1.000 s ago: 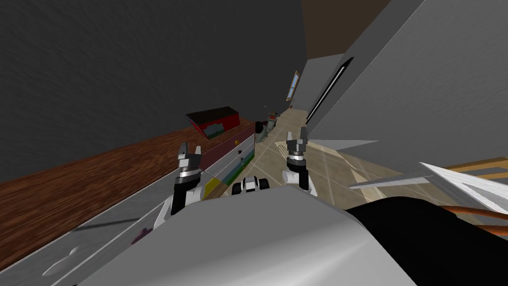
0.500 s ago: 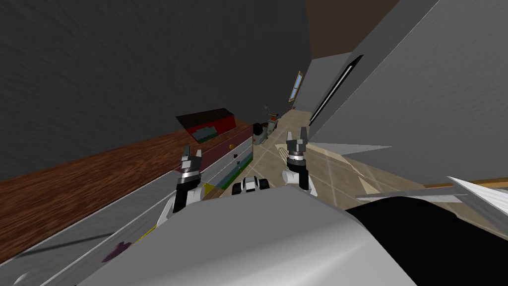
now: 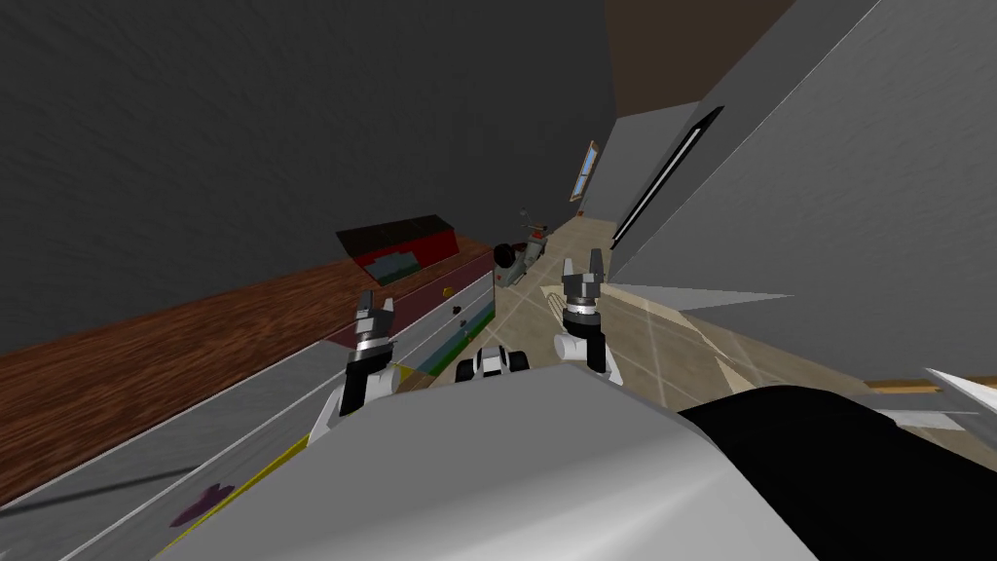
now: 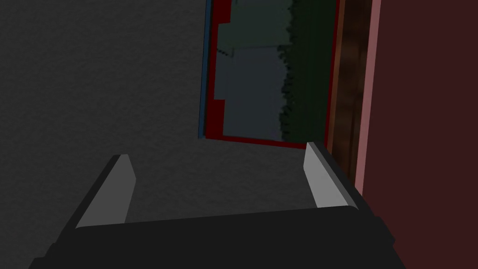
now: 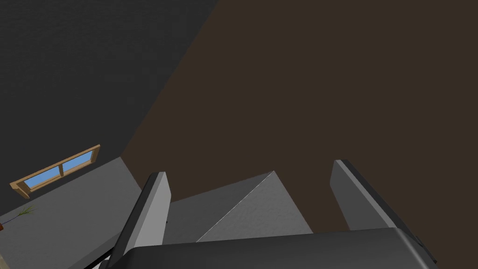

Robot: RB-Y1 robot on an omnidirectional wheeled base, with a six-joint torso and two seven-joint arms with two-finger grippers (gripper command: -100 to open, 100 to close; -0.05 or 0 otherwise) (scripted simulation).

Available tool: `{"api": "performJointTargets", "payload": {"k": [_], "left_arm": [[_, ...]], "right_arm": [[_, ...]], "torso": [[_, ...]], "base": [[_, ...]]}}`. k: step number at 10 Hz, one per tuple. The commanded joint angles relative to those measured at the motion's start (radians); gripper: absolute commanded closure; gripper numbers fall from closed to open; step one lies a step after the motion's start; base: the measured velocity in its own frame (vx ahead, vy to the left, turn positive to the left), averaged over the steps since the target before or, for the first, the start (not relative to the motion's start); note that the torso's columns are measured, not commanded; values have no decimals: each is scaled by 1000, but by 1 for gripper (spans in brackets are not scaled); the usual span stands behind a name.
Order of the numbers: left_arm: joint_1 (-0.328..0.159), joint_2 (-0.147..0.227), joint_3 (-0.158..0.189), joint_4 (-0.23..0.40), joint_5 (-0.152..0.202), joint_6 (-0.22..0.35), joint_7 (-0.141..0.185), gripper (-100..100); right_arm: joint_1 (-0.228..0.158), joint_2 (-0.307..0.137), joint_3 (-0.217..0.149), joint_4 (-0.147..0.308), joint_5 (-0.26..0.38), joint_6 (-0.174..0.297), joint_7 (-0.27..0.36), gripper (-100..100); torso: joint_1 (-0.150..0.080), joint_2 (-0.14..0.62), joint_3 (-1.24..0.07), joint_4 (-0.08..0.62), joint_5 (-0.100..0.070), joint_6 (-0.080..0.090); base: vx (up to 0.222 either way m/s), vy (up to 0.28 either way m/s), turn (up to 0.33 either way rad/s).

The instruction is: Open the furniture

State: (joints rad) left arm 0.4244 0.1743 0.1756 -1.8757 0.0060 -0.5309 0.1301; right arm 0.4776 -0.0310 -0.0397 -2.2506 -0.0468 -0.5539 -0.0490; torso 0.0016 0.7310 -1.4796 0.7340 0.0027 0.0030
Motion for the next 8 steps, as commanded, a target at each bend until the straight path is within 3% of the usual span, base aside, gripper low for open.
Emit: {"api": "performJointTargets", "payload": {"k": [1, 4, 8], "left_arm": [[-16, -2, 8, 57, 8, 2, -4, -100], [-28, -6, 23, 112, 20, 3, -8, -100], [-46, -16, 44, 193, 37, 4, -15, -100]], "right_arm": [[0, 0, 0, 0, 0, 0, 0, 0], [0, 0, 0, 0, 0, 0, 0, 0], [0, 0, 0, 0, 0, 0, 0, 0]], "torso": [[1, -3, -2, -2, 2, 3], [-4, -12, -6, -9, 5, 5], [5, -6, -3, -2, 3, 4]], "base": [[58, -82, 58], [82, -166, 71], [63, -109, 43]]}}
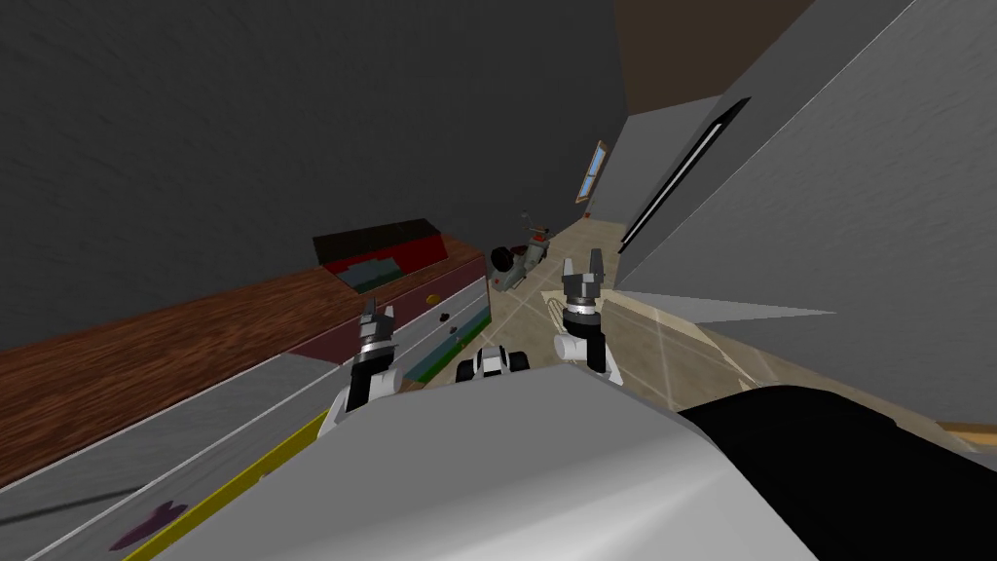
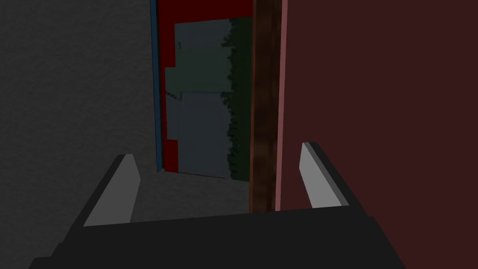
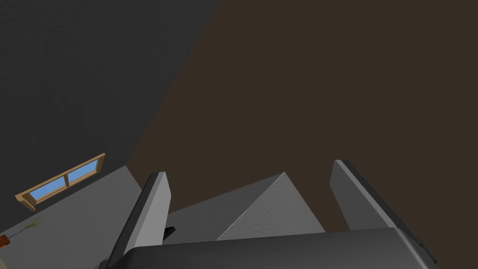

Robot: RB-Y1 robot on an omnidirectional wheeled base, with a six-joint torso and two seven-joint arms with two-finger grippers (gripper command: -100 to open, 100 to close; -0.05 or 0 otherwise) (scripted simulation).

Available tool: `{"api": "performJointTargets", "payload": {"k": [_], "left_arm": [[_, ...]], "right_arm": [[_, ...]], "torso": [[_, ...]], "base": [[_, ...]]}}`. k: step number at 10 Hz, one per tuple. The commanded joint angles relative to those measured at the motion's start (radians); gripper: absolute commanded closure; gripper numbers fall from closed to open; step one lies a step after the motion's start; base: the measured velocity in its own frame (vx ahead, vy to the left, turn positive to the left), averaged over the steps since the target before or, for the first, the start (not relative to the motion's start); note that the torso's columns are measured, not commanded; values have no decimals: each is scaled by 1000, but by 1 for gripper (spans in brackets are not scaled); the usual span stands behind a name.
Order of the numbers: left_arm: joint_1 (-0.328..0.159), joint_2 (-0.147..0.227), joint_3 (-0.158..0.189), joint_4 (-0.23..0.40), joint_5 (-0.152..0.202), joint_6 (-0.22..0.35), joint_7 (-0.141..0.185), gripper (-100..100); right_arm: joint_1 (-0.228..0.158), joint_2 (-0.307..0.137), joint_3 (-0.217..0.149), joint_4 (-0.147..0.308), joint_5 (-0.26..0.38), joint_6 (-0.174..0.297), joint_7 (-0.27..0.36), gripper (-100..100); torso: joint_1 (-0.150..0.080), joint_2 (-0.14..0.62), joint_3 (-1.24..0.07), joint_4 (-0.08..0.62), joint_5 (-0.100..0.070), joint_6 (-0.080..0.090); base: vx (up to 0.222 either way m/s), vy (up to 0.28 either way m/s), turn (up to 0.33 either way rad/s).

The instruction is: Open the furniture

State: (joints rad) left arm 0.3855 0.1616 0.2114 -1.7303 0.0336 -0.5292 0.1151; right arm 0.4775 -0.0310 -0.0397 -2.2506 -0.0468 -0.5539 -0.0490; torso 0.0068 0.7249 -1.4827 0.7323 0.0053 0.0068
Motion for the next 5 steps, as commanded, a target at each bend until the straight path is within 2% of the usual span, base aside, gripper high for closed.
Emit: {"api": "performJointTargets", "payload": {"k": [1, 5], "left_arm": [[-7, -3, 8, 48, 9, 3, 0, -100], [-28, -33, 34, 145, 30, 4, -7, -100]], "right_arm": [[0, 0, 0, 0, 0, 0, 0, 0], [0, 0, 0, 0, 0, 0, 0, 0]], "torso": [[-2, -2, -2, -1, 0, -1], [-5, 4, 2, 2, -3, -3]], "base": [[66, -111, 19], [85, -149, 62]]}}
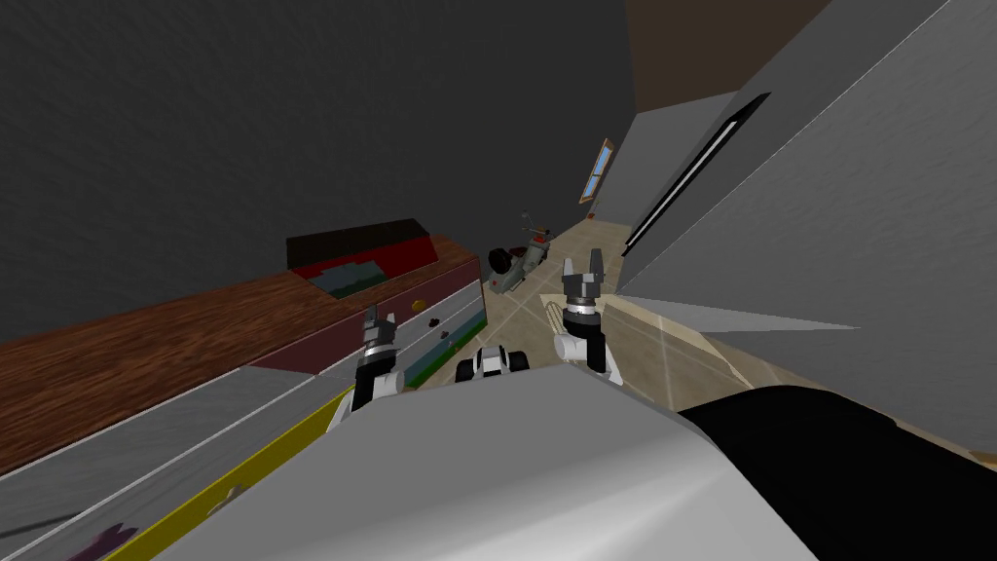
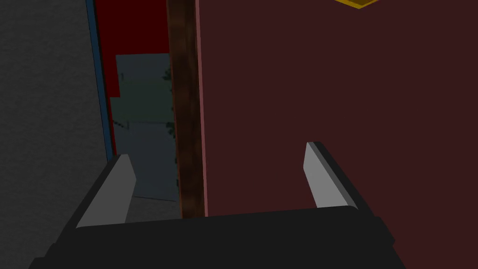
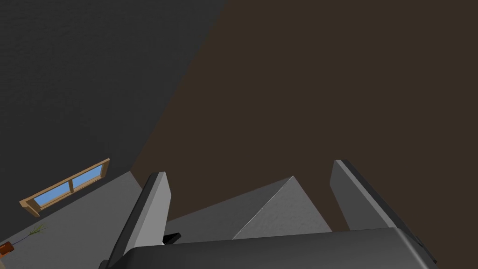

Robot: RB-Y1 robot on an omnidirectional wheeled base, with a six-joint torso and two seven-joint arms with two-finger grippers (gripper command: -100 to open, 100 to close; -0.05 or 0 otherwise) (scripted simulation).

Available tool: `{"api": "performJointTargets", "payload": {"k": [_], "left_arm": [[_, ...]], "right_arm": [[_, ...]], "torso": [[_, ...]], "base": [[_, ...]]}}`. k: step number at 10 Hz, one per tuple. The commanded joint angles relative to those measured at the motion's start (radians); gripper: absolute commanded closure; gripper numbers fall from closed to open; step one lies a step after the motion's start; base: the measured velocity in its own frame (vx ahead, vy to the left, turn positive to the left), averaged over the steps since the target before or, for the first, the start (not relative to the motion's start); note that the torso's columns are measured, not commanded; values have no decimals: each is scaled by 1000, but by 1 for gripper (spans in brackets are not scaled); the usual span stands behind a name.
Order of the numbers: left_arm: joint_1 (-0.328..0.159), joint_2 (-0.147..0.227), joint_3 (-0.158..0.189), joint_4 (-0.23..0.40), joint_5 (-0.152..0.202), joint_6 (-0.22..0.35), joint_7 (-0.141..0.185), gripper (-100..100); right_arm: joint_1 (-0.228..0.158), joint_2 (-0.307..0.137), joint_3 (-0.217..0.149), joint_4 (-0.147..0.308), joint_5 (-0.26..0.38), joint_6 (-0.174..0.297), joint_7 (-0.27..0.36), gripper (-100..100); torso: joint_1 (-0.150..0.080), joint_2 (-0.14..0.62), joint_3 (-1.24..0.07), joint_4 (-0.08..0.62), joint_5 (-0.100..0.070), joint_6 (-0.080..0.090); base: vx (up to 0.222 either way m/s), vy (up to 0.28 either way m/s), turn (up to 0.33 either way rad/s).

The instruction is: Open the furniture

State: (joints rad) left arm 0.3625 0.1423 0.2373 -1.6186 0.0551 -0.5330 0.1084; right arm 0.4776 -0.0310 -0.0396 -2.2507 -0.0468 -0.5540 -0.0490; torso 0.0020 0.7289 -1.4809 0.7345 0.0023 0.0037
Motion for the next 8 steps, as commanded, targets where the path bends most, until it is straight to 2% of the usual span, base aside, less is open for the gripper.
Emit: {"api": "performJointTargets", "payload": {"k": [1, 5, 8], "left_arm": [[-10, -26, 14, 54, 13, 8, -3, -100], [-23, -104, 30, 117, 26, 9, -8, -100], [-27, -164, 35, 135, 30, 10, -9, -100]], "right_arm": [[0, 0, 0, 0, 0, 0, 0, 0], [0, 0, 0, 0, 0, 0, 0, 0], [0, 0, 0, 0, 0, 0, 0, 0]], "torso": [[-1, 2, 1, 1, 0, -1], [-1, 12, 7, 4, -2, -4], [0, 9, 5, 4, -2, -4]], "base": [[106, -151, 42], [66, -113, 44], [26, -59, 18]]}}
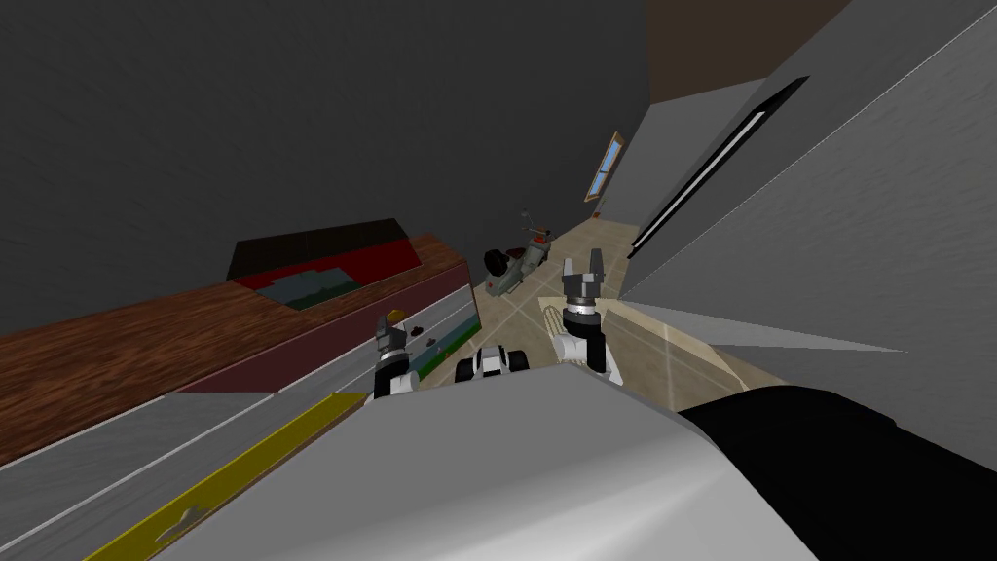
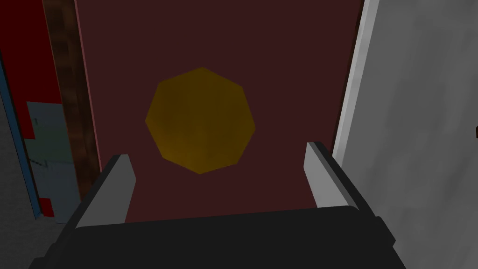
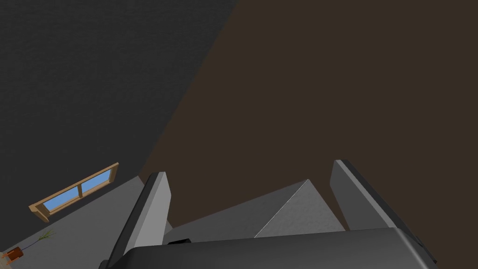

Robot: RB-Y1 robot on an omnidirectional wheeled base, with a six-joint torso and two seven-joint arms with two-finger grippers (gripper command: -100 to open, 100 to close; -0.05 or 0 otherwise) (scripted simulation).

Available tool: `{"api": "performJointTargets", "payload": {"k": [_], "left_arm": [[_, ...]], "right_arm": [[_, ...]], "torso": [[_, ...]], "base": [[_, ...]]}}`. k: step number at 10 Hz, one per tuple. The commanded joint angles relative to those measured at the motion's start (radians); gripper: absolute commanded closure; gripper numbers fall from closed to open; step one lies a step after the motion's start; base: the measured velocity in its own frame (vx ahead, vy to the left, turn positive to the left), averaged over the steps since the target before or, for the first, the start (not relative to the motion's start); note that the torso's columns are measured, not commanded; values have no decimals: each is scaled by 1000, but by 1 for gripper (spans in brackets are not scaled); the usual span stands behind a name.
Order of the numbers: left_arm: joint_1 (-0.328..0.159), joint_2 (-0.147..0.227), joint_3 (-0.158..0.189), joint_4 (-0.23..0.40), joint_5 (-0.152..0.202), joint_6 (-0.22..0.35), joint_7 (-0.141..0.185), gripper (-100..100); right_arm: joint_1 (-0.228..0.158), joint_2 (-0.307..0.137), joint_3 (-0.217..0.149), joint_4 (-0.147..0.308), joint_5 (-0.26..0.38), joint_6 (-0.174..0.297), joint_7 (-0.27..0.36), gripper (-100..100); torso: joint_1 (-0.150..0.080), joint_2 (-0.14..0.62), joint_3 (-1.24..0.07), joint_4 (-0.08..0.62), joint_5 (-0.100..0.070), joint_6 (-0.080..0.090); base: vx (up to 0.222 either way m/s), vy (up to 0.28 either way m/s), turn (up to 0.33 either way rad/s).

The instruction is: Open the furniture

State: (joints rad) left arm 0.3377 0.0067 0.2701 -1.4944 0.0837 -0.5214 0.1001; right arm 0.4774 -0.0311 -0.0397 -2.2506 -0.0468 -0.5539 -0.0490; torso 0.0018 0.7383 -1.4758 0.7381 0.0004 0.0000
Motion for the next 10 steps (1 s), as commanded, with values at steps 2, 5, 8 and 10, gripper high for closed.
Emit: {"api": "performJointTargets", "payload": {"k": [2, 5, 8, 10], "left_arm": [[-53, -8, -3, 56, -6, -6, 1, -100], [-141, 3, -7, 141, -14, -13, 3, -100], [-213, 14, -12, 218, -22, -20, 4, -100], [-257, 25, -16, 268, -29, -27, 5, -100]], "right_arm": [[0, 0, 0, 0, 0, 0, 0, 0], [0, 0, 0, 0, 0, 0, 0, 0], [0, 0, 0, 0, 0, 0, 0, 0], [0, 0, 0, 0, 0, 0, 0, 0]], "torso": [[1, 0, 0, 0, 0, 0], [-2, 1, 1, 0, 0, 0], [-2, -1, -1, 0, -1, -1], [-2, -1, 0, 0, 0, 1]], "base": [[-11, -15, 111], [-39, -12, 127], [-25, -10, 97], [-23, -11, 85]]}}
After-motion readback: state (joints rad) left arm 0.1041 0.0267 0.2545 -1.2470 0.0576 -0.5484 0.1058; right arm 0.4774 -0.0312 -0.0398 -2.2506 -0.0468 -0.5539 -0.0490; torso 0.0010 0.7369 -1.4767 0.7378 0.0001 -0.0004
